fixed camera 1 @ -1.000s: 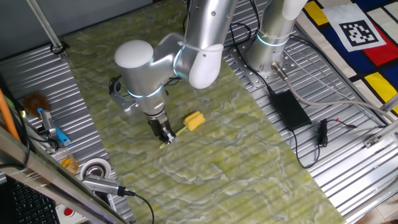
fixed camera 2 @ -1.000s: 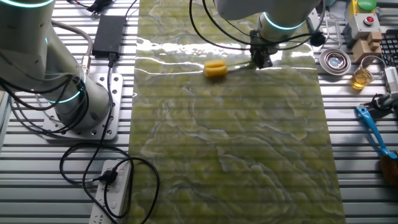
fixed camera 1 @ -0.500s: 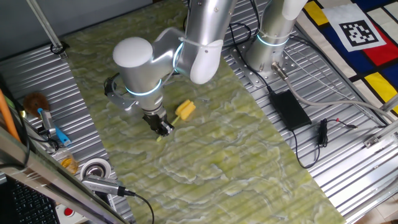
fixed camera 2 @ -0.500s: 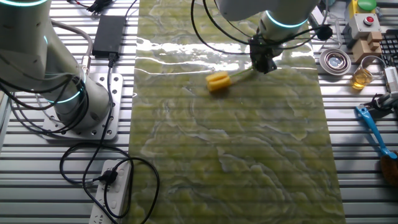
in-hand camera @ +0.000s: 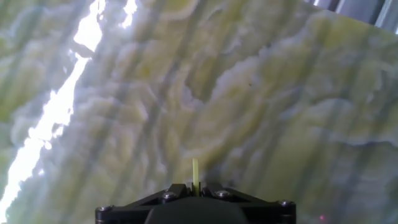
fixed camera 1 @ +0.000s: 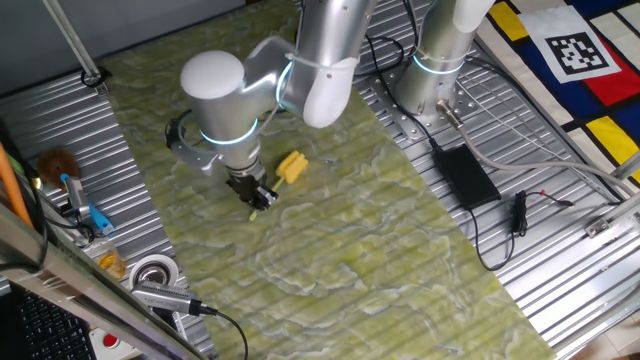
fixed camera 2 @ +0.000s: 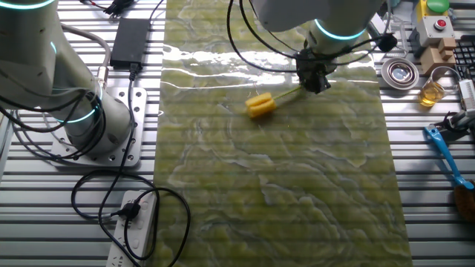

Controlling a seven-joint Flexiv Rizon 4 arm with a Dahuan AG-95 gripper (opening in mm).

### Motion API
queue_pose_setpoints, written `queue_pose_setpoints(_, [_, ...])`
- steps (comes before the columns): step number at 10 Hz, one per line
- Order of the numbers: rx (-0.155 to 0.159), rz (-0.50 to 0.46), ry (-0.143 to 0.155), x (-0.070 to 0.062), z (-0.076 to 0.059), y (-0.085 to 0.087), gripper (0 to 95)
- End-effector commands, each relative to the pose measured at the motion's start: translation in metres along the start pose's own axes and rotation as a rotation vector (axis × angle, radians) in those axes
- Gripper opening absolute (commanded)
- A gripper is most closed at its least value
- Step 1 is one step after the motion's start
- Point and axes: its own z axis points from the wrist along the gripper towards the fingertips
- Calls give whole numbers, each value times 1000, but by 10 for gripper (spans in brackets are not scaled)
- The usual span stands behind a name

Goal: Scrub the table with a brush

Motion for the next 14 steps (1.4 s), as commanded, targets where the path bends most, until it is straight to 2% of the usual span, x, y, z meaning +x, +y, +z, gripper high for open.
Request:
queue_pose_setpoints(1, [-7,79,-16,-5,4,11,0])
queue_pose_setpoints(3, [-7,126,-10,-12,2,25,0])
queue_pose_setpoints(9, [-22,242,-20,-26,-2,63,0])
queue_pose_setpoints(12, [-17,235,-21,-26,1,64,0])
queue_pose_setpoints(14, [-11,185,-24,-23,4,54,0])
